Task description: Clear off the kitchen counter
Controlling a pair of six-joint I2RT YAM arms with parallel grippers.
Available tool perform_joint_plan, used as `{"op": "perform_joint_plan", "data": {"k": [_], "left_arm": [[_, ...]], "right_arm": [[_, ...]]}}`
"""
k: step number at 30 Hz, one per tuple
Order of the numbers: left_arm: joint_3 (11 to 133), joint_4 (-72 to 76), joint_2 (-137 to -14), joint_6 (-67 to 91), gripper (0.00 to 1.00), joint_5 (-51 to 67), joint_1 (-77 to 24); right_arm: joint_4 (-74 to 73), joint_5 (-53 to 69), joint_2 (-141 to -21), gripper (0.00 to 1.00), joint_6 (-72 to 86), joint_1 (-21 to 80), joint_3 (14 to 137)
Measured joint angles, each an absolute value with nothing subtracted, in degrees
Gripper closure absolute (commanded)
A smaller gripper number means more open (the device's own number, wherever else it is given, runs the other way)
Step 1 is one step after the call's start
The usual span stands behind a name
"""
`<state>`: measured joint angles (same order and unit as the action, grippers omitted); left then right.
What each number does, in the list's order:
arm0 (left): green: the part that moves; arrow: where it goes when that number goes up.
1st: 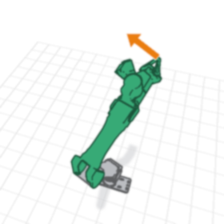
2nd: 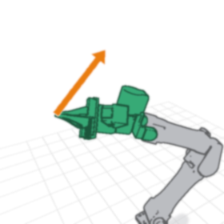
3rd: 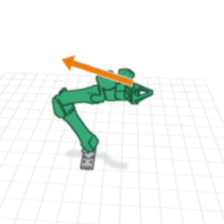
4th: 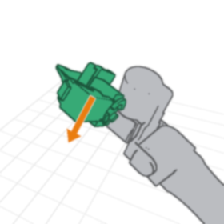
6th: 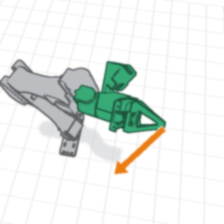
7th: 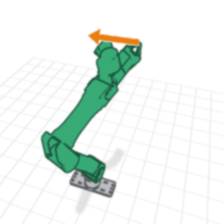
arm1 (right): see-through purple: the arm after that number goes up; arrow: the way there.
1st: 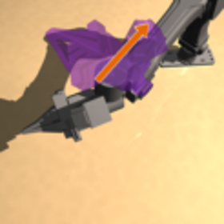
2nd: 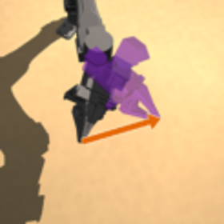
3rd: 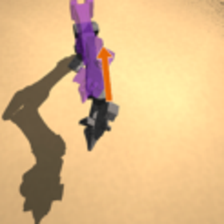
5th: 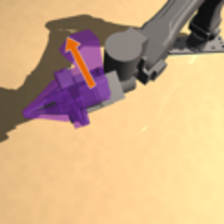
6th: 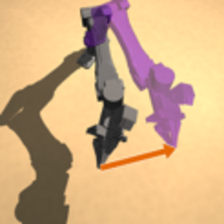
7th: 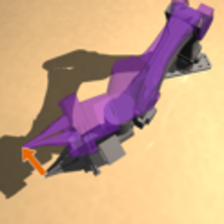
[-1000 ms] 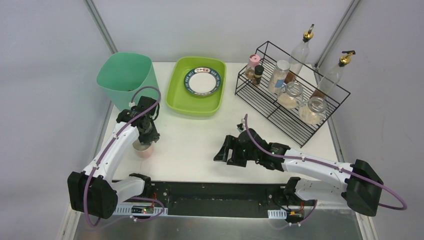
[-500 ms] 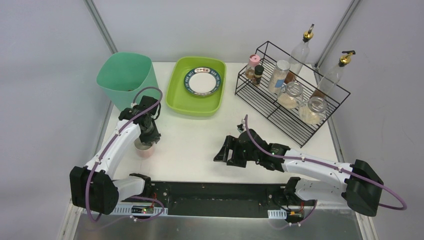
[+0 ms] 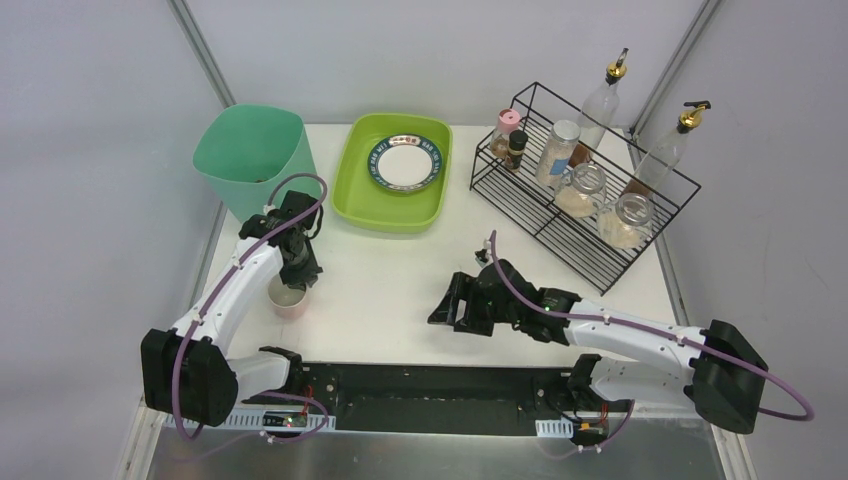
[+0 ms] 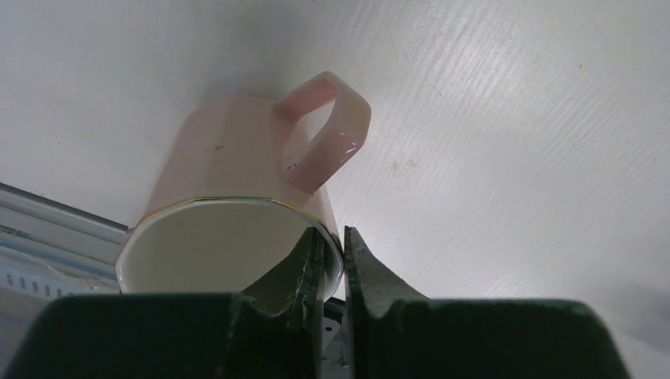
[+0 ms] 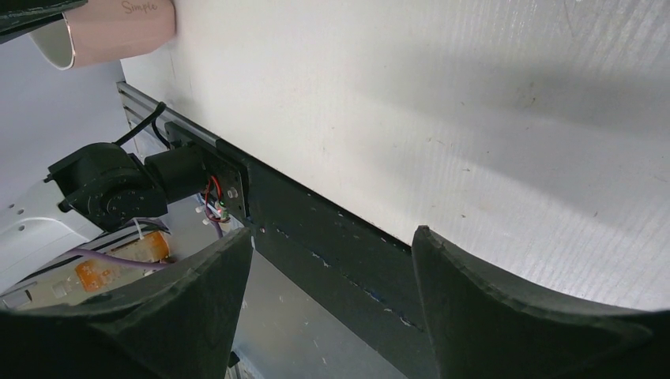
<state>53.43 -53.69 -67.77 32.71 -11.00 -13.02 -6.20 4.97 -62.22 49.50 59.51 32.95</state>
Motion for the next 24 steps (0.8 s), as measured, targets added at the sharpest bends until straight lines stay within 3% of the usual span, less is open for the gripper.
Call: {"op": "perform_joint_plan", "data": {"k": [14, 24], "left_arm": [[54.19, -55.51, -65.36, 32.36, 1.00, -10.72, -14.41], [63.02, -59.13, -65.28, 33.89, 1.00, -9.39, -21.47]], "right_arm": [[-5.80, 4.97, -60.40, 0.22, 49.56, 59.51, 31.97], [-5.80, 4.97, -60.38, 0.23, 49.56, 59.51, 31.97]]}}
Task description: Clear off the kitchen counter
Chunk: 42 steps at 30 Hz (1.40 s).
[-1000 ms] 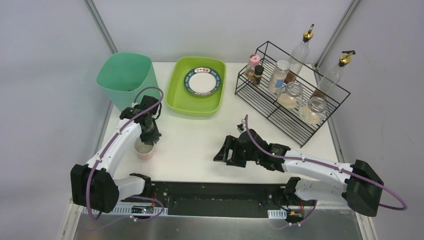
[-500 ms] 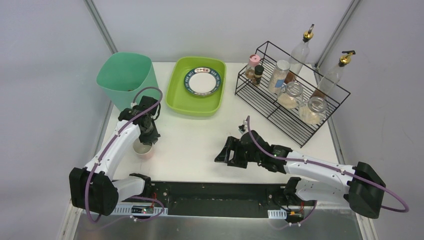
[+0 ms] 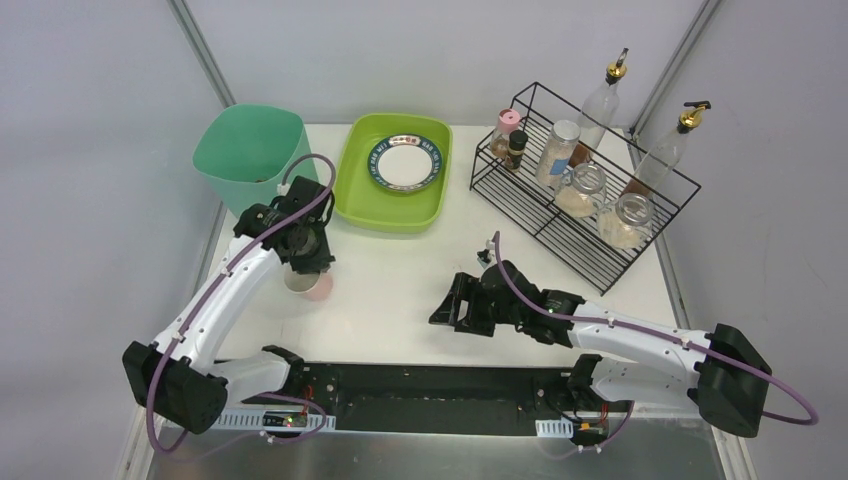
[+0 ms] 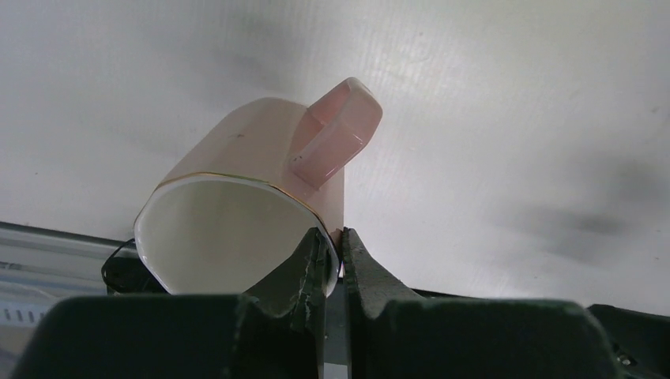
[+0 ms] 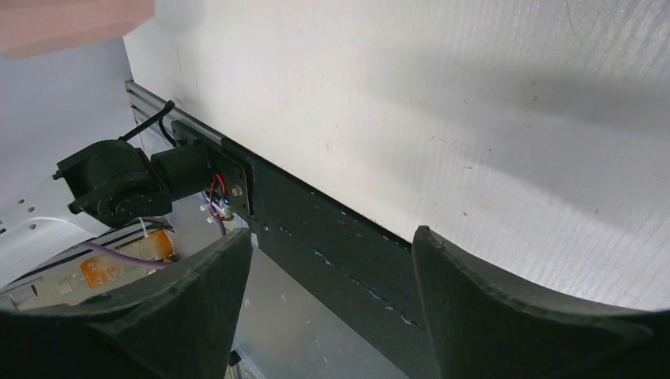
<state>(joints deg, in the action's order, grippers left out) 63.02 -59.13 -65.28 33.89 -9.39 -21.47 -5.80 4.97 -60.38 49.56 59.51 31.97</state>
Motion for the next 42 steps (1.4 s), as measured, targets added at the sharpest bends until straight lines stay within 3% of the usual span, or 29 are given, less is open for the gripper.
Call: {"op": "perform_joint_plan", "data": {"k": [24, 42], "left_arm": [[115.13, -60.75, -103.02, 26.20, 1.00, -4.36, -25.21], [123.33, -59.99, -117.49, 9.87, 1.00, -8.08, -25.21]], "right_arm": [[-6.94, 4.49, -52.75, 0.22, 50.39, 59.51, 27.05], [-6.15, 3.86, -49.78, 0.22, 52.07, 59.51, 22.17]]}}
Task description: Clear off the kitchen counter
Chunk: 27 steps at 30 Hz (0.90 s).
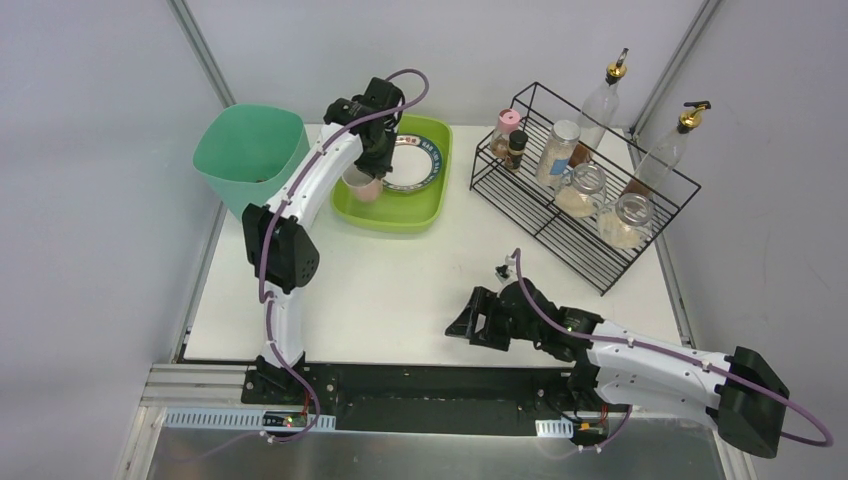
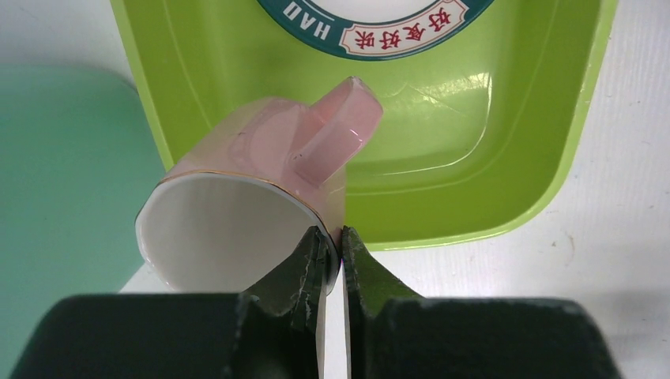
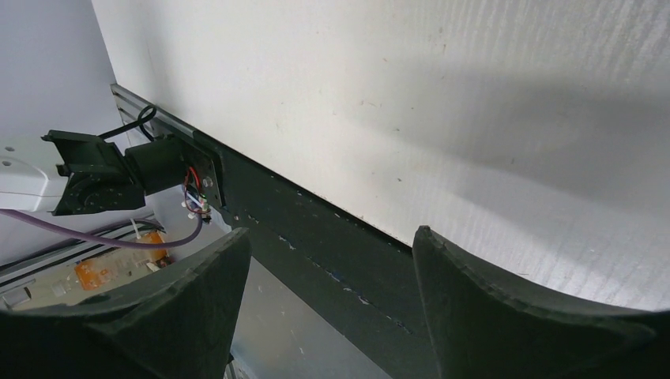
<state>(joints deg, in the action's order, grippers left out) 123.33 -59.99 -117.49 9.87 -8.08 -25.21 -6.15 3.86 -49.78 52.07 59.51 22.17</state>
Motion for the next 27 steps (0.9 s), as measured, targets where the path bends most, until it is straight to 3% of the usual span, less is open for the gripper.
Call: {"op": "perform_joint_plan", "data": {"k": [23, 24, 27], "left_arm": [[112.64, -51.64, -120.44, 2.04, 1.00, -7.51, -25.21], [112.64, -51.46, -120.68, 2.04, 0.99, -7.51, -25.21], [112.60, -51.22, -120.79, 2.04, 0.81, -7.53, -25.21]], "right_arm": [[-4.95, 3.86, -50.06, 0.22, 53.47, 59.51, 21.50], [-4.95, 3.86, -50.06, 0.22, 53.52, 59.51, 21.50], [-4.95, 3.86, -50.06, 0.20, 53.54, 59.51, 21.50]]}}
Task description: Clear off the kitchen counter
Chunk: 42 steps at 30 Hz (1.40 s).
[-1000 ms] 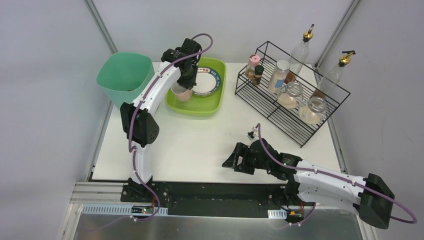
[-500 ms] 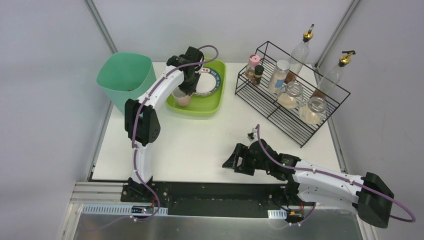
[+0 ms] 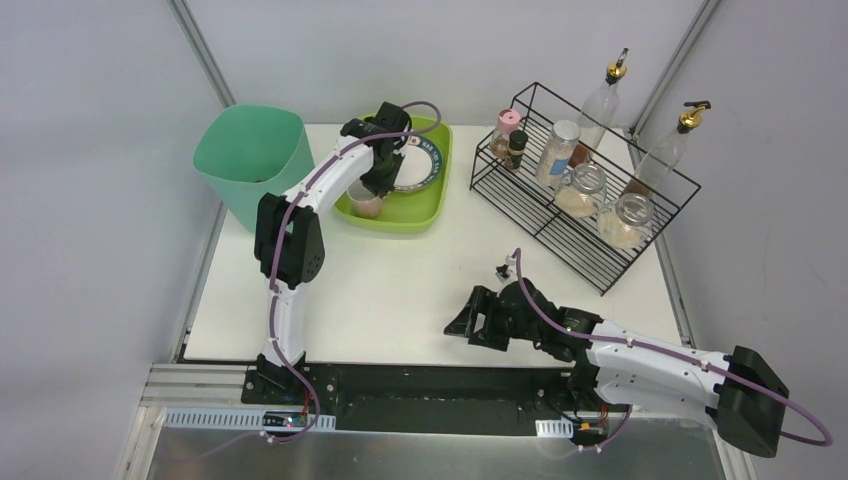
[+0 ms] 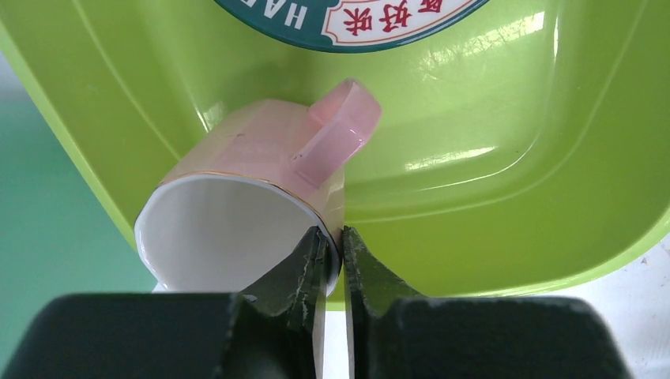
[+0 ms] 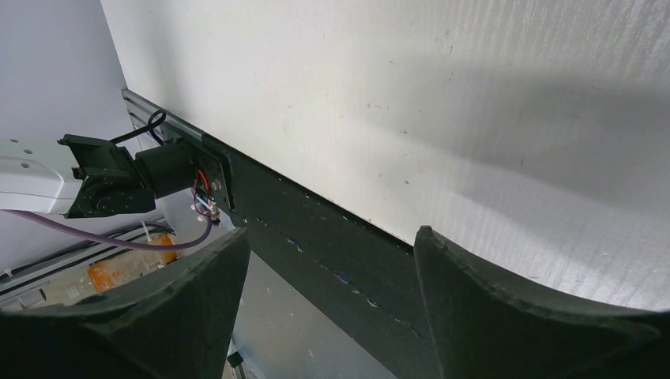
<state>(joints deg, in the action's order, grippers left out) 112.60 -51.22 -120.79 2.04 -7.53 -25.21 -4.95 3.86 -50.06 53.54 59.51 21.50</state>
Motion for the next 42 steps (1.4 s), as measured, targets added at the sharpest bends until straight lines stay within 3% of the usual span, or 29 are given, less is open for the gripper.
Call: {"op": "perform_joint_plan", "data": {"k": [6, 16, 22, 25, 33, 42], "left_arm": [[112.55, -50.04, -120.88, 1.76, 0.44, -7.75, -25.21], [112.79, -49.89, -120.92, 2.04, 0.30, -7.77, -25.21], [113.10, -49.89, -119.44, 2.52, 0.21, -7.73, -25.50], [113.06, -49.91, -116.44, 3.62, 0.01, -7.70, -26.09], [110.80, -49.69, -102.41, 8.51, 0.01, -7.05, -27.79], [100.12, -49.78, -86.56, 15.64, 0.01, -3.97, -28.21]], "right_arm": [[-5.50, 3.86, -49.56, 0.11, 53.54, 59.51, 21.50], [-11.62, 2.02, -45.32, 0.08, 52.86, 59.51, 23.59], [-14.35, 1.28, -45.32, 0.01, 51.86, 59.51, 26.87], [-15.38, 0.05, -45.32, 0.01, 51.42, 59.51, 27.97], [-21.82, -3.38, -45.84, 0.01, 49.41, 59.51, 33.39], [-30.41, -7.01, -46.57, 0.01, 44.29, 59.51, 44.03]]}}
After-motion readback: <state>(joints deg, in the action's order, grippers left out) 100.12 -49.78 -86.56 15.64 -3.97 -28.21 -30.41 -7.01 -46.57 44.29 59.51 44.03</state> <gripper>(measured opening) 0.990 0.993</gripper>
